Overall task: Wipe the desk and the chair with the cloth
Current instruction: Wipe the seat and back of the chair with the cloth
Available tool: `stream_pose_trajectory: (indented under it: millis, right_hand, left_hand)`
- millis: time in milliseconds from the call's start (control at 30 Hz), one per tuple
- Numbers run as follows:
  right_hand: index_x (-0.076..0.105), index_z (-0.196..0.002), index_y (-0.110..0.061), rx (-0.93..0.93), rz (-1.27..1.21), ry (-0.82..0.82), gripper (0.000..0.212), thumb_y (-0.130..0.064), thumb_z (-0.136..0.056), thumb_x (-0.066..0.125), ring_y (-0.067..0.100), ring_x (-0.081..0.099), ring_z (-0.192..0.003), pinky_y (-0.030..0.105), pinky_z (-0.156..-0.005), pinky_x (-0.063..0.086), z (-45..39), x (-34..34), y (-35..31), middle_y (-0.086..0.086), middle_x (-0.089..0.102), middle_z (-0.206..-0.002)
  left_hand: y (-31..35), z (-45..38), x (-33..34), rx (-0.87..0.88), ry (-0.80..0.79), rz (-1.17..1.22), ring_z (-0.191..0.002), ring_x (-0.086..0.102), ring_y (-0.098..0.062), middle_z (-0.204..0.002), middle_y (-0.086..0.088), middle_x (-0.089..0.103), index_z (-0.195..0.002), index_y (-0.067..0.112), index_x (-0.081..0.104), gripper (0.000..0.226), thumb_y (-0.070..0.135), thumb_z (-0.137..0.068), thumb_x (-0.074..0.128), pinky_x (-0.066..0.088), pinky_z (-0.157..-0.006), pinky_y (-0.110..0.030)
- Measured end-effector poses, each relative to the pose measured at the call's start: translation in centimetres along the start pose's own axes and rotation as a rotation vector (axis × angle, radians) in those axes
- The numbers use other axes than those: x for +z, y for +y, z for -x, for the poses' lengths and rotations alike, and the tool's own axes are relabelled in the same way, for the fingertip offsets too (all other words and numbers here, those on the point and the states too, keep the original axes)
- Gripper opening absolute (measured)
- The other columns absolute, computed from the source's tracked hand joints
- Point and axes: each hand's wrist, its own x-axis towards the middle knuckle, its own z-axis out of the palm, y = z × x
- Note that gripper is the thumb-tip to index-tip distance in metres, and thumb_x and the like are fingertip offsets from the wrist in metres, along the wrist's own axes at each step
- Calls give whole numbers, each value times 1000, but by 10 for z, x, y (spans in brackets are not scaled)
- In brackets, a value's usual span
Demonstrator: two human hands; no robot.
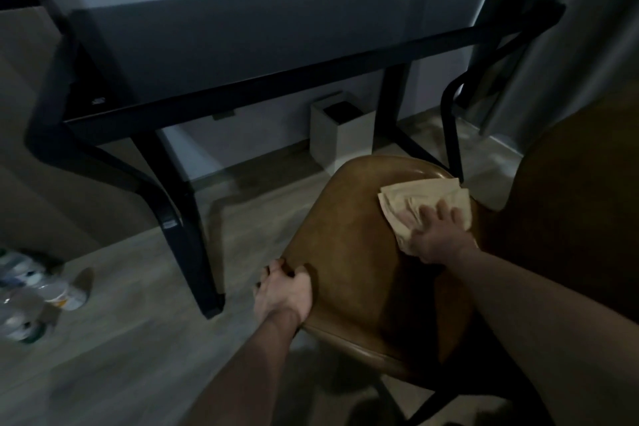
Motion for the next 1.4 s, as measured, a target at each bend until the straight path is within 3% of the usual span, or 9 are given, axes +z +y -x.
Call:
stream_pose_trajectory:
  millis: [133, 267, 433, 567, 700, 900, 1100, 1233, 1400]
  right_hand:
    - [-6, -167, -39, 43, 20, 40, 78, -57, -105, 38, 41, -18, -160, 72, -124, 12, 6, 3, -9, 4, -22, -175]
    - [-1, -167, -43, -25, -27, 114, 73, -55, -104, 34, 41, -19, -159, 75, -121, 2, -7, 18, -15, -3, -19, -175]
    - [-1, -168, -41, -33, -38, 125, 72, -60, -105, 28, 42, -17, -160, 77, -121, 2, -19, 23, -40, -1, -19, -176]
    - [-7, -167, -42, -189, 45, 90, 72, -58, -106, 27, 42, -14, -160, 77, -121, 7, -10, 30, -103, -1, -18, -176]
    - [8, -167, -45, -424, 162, 50, 70, -59, -103, 35, 35, -10, -162, 71, -124, 4, 13, 46, -159, -6, -6, -177]
    - [13, -168, -41, -518, 85, 59, 67, -61, -106, 32, 24, -6, -163, 58, -129, 7, 21, 40, -124, -7, -2, -178]
    - [-1, -168, -39, -385, 77, 8, 69, -58, -108, 27, 24, -11, -163, 57, -129, 12, 27, 27, -59, -6, -13, -177]
    - [-2, -169, -32, -151, 57, -10, 71, -58, -108, 25, 31, -10, -163, 62, -128, 14, 36, 14, -10, 1, -14, -177]
    - [-3, -169, -29, -10, 15, -19, 77, -59, -107, 32, 37, -8, -162, 69, -125, 17, 40, 7, -11, 6, -14, -176]
  left_hand:
    - [-1, -4, 3, 3, 14, 3, -141, 43, -36, -160, -7, 43, -156, 29, 41, 62, 53, -99, 43, 35, -116, -42]
    - [-1, -11, 6, 8, 32, -10, -142, 42, -36, -159, -7, 44, -156, 29, 42, 62, 53, -99, 41, 35, -116, -42]
    - [-2, -15, 9, 5, 46, 2, -142, 43, -36, -158, -6, 45, -155, 28, 44, 60, 53, -100, 41, 35, -117, -43]
    - [-4, -17, 10, -1, 48, 3, -141, 44, -36, -157, -7, 45, -154, 29, 46, 58, 50, -100, 40, 35, -118, -44]
    - [-6, -18, 12, -4, 55, -2, -143, 43, -35, -158, -7, 45, -154, 30, 46, 57, 49, -101, 40, 33, -118, -43]
    - [-5, -14, 11, -9, 41, 2, -143, 41, -35, -160, -7, 43, -156, 30, 43, 59, 50, -101, 40, 31, -118, -44]
    - [0, -8, 6, -11, 22, -8, -144, 40, -37, -161, -9, 42, -158, 28, 41, 60, 49, -102, 40, 32, -118, -45]
    - [0, -7, 4, -11, 14, -8, -141, 43, -38, -159, -9, 43, -157, 28, 41, 59, 51, -102, 40, 34, -116, -46]
    - [1, -5, 5, -9, 14, 2, -140, 42, -39, -157, -11, 44, -156, 26, 41, 59, 50, -102, 41, 35, -114, -47]
